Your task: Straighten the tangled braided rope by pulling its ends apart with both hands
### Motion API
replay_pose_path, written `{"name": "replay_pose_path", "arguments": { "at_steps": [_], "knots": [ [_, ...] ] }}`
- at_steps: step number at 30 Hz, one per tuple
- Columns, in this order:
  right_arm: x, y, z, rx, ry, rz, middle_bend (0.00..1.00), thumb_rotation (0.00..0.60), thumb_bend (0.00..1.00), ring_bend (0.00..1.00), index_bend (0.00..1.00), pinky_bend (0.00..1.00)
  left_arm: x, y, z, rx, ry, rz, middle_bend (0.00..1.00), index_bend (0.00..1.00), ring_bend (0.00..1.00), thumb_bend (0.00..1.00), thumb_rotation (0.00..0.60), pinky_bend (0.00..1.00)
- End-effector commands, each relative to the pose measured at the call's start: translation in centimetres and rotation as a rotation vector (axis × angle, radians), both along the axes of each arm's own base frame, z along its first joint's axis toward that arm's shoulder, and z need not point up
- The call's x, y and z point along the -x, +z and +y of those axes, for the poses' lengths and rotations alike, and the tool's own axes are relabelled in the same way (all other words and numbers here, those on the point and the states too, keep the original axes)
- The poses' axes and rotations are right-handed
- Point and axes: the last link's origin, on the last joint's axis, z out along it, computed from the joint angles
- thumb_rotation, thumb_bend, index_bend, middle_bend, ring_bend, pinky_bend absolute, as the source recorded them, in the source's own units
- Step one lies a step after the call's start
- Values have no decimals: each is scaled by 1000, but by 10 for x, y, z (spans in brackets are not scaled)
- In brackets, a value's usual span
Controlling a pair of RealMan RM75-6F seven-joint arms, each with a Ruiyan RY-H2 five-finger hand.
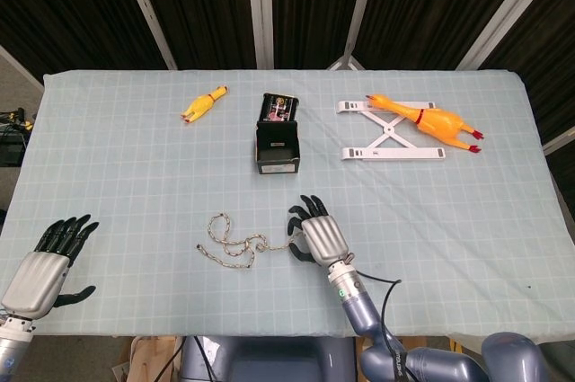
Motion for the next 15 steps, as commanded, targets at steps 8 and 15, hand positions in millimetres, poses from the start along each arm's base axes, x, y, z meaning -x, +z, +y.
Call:
{"name": "replay_pose_path", "arguments": {
  "at_steps": [8, 15],
  "knots": [
    [5, -3, -1, -4, -26, 10, 269, 600, 386, 46, 526, 0, 1, 0, 1, -1, 3, 0, 0, 76, 0, 43, 600, 0],
    [2, -4, -1, -5, -23, 5, 272, 600, 390, 46, 540, 0, 1, 0, 1, -2, 2, -2, 0, 76, 0, 44, 600, 0]
  ]
}}
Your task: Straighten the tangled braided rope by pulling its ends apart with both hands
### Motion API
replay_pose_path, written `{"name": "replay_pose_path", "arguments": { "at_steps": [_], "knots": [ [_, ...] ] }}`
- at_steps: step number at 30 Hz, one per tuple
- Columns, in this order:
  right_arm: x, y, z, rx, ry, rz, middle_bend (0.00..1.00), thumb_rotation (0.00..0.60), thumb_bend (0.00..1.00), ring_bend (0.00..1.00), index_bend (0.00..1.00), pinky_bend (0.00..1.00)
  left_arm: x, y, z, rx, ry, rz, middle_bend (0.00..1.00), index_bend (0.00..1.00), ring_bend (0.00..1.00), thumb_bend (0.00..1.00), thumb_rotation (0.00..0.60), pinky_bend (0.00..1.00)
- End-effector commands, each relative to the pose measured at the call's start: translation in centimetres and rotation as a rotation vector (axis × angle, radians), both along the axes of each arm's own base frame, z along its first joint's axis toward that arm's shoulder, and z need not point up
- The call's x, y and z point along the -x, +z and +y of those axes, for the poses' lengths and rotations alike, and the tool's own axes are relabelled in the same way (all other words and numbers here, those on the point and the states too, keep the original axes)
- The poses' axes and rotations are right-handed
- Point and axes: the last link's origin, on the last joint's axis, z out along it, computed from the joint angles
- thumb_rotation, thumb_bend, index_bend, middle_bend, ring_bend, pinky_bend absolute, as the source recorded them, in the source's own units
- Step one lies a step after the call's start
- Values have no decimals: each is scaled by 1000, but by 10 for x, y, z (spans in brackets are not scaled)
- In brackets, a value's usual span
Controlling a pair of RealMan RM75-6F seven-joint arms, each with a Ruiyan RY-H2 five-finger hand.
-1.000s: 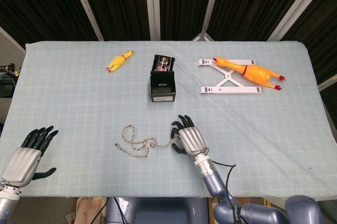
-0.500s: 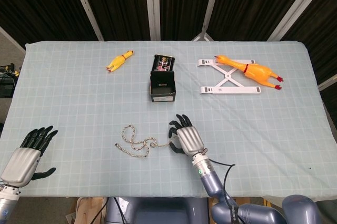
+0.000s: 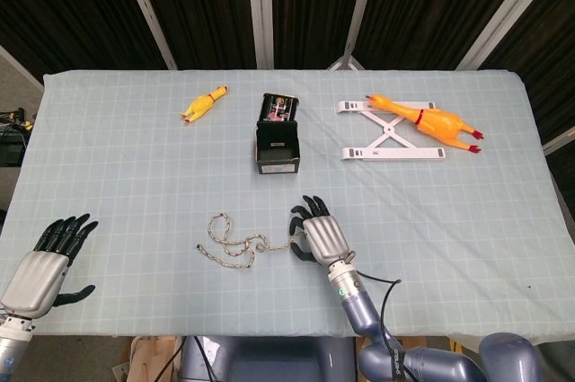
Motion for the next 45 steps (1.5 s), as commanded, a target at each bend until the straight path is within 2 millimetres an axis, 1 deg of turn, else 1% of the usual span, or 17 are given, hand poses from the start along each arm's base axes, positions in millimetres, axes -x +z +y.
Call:
{"name": "replay_pose_path", "arguments": {
  "at_steps": [1, 11, 17, 24, 28, 34, 38, 40, 45],
  "knots": [
    [-1, 0, 0, -1, -1, -1, 272, 600, 391, 46, 541, 0, 0, 0, 0, 0, 0, -1, 0, 76, 0, 44, 600, 0],
    [1, -3, 2, -6, -11, 5, 274, 600, 405, 46, 551, 0, 0, 1, 0, -4, -3, -3, 0, 76, 0, 44, 600, 0],
    [2, -4, 4, -11, -12, 7, 276, 600, 460, 46, 571, 0, 0, 1, 0, -4, -3, -5, 0, 76, 0, 43, 600, 0],
    [3, -4, 5, -15, -20, 3, 281, 600, 484, 46, 602, 0, 0, 1, 1, -6, -1, -8, 0, 76, 0, 44, 600, 0],
    [5, 0, 6, -10, -23, 0, 281, 600, 486, 46, 607, 0, 0, 1, 0, -4, -2, -5, 0, 76, 0, 44, 600, 0],
    [10, 14, 3, 14, -31, -5, 282, 600, 487, 46, 618, 0, -2, 0, 0, -1, -3, -2, 0, 76, 0, 44, 600, 0],
    [16, 25, 3, 23, -32, 5, 282, 600, 487, 46, 617, 0, -8, -2, 6, 11, 5, -19, 0, 82, 0, 44, 600, 0],
    [18, 30, 5, 22, -34, 4, 282, 600, 487, 46, 618, 0, -14, -5, 11, 33, 14, -30, 0, 96, 0, 48, 600, 0],
    [21, 35, 10, 11, -39, 0, 282, 600, 488, 46, 618, 0, -36, -12, 28, 63, -34, 7, 1, 186, 0, 91, 600, 0]
  ]
}}
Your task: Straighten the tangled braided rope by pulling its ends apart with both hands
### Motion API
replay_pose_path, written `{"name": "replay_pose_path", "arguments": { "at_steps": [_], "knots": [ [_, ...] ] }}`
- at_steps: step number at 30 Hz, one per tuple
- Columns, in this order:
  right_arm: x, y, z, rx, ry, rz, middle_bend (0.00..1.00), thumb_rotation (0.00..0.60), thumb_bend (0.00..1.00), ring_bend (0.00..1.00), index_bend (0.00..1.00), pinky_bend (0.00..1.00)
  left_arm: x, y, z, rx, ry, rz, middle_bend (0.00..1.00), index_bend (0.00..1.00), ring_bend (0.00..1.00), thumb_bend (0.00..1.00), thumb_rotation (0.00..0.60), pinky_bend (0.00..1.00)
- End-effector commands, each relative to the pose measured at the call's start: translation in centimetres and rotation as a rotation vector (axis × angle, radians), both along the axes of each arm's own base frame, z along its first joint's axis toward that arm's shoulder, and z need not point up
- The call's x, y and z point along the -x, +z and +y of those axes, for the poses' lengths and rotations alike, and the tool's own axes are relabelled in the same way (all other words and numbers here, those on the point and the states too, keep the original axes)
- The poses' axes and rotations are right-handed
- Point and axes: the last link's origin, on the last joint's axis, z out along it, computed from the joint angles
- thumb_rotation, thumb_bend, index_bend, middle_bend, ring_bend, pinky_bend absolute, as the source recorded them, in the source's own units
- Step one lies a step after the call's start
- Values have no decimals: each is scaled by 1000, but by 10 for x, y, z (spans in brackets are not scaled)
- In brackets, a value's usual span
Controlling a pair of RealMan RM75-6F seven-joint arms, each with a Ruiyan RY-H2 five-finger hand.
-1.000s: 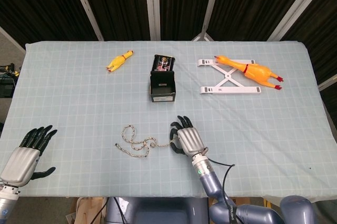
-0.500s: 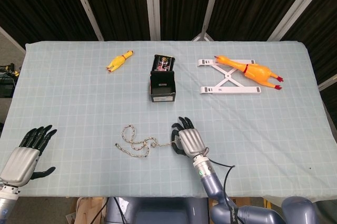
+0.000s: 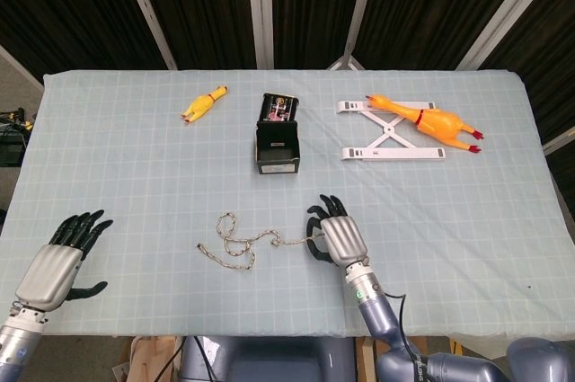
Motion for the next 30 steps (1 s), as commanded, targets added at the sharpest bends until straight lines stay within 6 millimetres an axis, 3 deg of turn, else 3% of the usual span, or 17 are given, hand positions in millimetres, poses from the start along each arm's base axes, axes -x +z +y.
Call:
{"name": "replay_pose_path", "arguments": {
  "at_steps": [1, 14, 30],
  "knots": [
    [2, 1, 4, -8, -5, -2, 282, 600, 488, 46, 618, 0, -18, -8, 15, 25, -40, 24, 6, 209, 0, 99, 600, 0],
    [1, 5, 14, -23, -16, -16, 282, 600, 487, 46, 618, 0, -74, -64, 49, 137, -170, 82, 99, 385, 0, 227, 600, 0],
    [2, 10, 13, -6, -34, -5, 282, 600, 488, 46, 618, 0, -97, -131, 61, 238, -191, 102, 119, 464, 0, 329, 600, 0]
  ]
}}
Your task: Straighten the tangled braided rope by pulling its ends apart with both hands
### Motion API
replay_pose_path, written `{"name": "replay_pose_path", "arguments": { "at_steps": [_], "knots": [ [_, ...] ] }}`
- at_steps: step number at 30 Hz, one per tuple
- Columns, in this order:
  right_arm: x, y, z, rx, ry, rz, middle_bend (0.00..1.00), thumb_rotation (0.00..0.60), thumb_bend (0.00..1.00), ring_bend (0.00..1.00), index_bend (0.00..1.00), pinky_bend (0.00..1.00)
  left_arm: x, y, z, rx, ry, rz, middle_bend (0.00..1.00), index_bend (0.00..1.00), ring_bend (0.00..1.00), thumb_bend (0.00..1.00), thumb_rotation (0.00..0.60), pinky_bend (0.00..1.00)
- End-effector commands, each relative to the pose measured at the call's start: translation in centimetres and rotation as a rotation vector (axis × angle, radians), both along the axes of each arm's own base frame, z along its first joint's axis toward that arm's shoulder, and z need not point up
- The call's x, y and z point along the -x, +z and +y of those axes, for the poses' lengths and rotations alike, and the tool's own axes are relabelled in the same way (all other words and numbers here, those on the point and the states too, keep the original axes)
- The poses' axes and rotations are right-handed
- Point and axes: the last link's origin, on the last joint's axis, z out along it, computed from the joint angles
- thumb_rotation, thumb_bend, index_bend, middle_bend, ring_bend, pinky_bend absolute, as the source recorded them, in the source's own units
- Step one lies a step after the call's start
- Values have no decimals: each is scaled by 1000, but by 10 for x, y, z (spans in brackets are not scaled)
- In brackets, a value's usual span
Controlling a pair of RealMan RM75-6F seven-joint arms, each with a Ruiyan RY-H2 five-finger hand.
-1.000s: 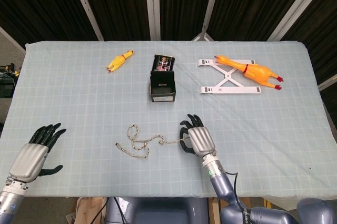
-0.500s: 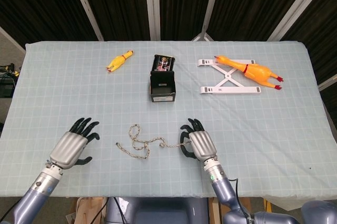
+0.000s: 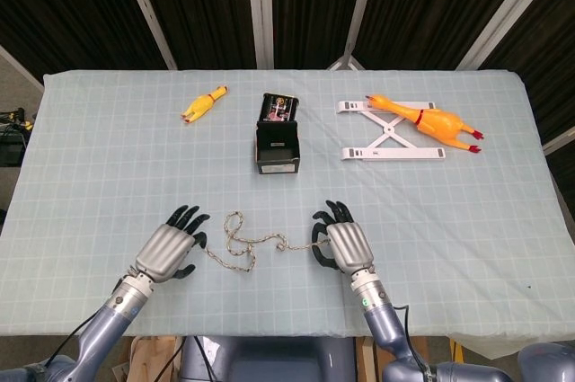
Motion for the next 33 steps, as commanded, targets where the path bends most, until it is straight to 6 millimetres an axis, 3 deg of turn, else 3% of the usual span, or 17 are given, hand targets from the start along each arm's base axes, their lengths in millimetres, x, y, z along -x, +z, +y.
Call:
{"name": "replay_pose_path", "arguments": {
  "at_steps": [1, 17, 33],
  "knots": [
    [0, 1, 0, 2, -1, -1, 282, 600, 488, 46, 618, 0, -3, -11, 0, 10, 0, 5, 121, 466, 0, 338, 600, 0],
    [2, 4, -2, 1, -5, -1, 283, 600, 487, 46, 618, 0, -12, -41, 5, 7, 3, 41, 135, 509, 0, 412, 600, 0],
    [6, 7, -6, 9, -12, 3, 284, 600, 488, 46, 618, 0, -17, -58, 7, 11, 6, 57, 138, 535, 0, 416, 600, 0]
  ]
}}
